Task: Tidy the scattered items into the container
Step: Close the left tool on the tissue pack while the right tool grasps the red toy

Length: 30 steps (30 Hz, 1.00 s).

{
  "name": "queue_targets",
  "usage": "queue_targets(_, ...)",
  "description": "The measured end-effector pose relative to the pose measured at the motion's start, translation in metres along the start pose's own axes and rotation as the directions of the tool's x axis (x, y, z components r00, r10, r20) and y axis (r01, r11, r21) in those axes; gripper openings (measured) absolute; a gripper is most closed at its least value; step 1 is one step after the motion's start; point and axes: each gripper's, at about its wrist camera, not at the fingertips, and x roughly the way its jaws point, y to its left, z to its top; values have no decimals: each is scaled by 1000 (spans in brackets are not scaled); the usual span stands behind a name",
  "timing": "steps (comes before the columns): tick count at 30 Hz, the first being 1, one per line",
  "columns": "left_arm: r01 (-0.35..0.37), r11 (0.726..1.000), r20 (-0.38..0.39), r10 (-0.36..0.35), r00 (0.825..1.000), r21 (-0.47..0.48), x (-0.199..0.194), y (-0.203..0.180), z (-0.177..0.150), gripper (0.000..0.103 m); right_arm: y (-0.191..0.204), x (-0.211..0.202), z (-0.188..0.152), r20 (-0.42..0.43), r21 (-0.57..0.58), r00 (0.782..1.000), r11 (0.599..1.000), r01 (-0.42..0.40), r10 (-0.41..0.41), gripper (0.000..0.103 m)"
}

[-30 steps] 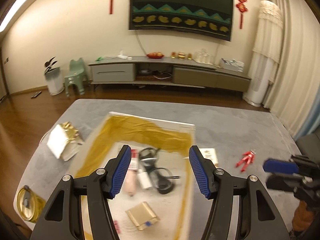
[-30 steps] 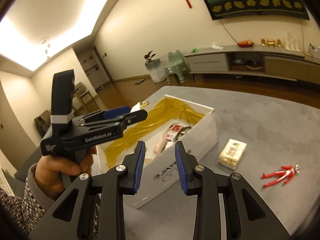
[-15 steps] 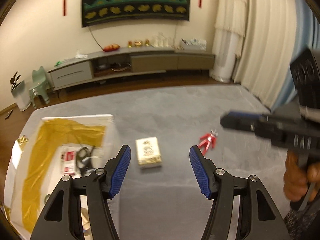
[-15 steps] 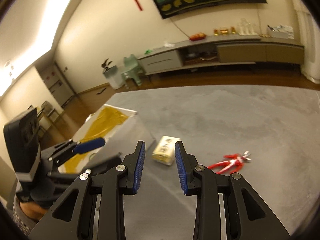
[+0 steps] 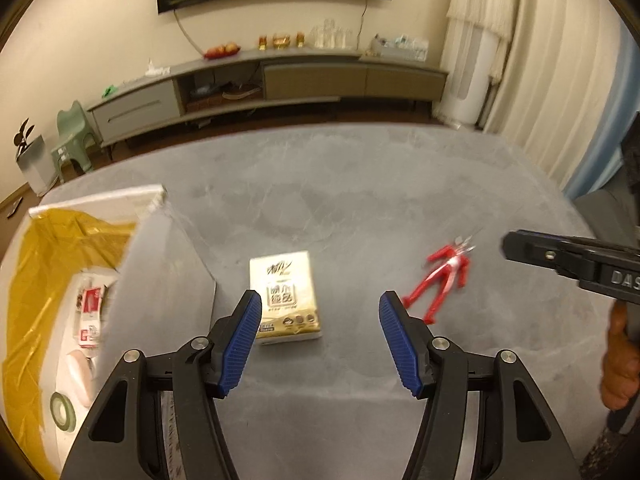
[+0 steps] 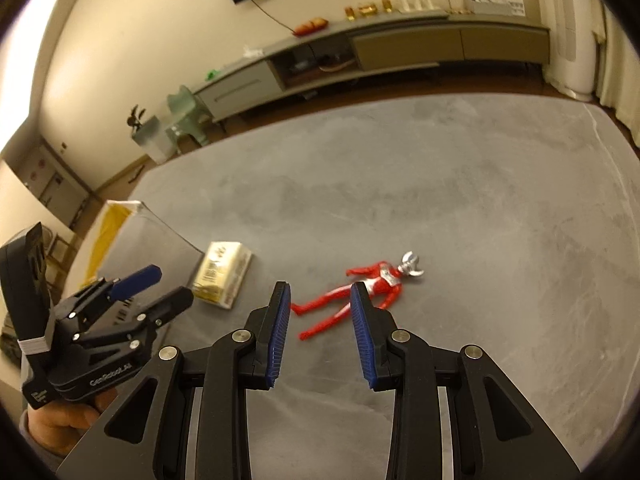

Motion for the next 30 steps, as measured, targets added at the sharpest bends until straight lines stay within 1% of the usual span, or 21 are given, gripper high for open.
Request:
queue_targets(3,-2,1000,-31,2,1000,-14,18,3,-3,62,-5,14,-2,-25,14,999,1000,27,-26,34)
queue_targets(6,-27,999,-27,26,999,-22,30,5,-4,62,-8,28,-3,-44,20,997,997,69,-68,38)
queue_targets(9,-33,999,-31,32,999,-28,41,6,-4,62,-13,43,-2,-53,24,993,994,111,-110,41)
queue_targets(13,-44,998,-42,42,998,-38,59,7,3,62,-13,66,0,-57,4,989,990,139,-138,43)
queue_targets(15,-70,997,-38,69,997,-35,67,6,6,62,-12,76,-1,-61,-19,987,988,151,-152,43)
queue_targets(17,-86,996,-28,86,996,-24,71,5,7,63,-12,80,-2,-48,-35,989,990,140,-142,44)
queue_targets(20,-77,997,-23,77,997,-7,71,3,6,63,-12,80,-1,-52,-59,991,991,122,-125,42)
queue_targets(21,-73,997,-23,73,997,-2,70,3,5,62,-14,80,-2,-57,-60,991,992,115,-118,40)
queue_targets(24,-57,998,-19,57,998,-12,65,3,8,62,-16,78,-3,-64,-62,992,992,109,-113,40)
queue_targets(27,-96,995,13,97,995,-38,55,11,8,63,-14,77,-3,-63,-51,995,996,78,-81,41)
queue_targets(28,-99,994,11,99,995,-42,55,11,7,67,-13,79,-3,-64,-54,995,996,74,-77,42)
queue_targets(30,-107,994,1,107,994,-26,62,8,6,74,-7,82,-4,-46,-88,994,992,93,-98,43)
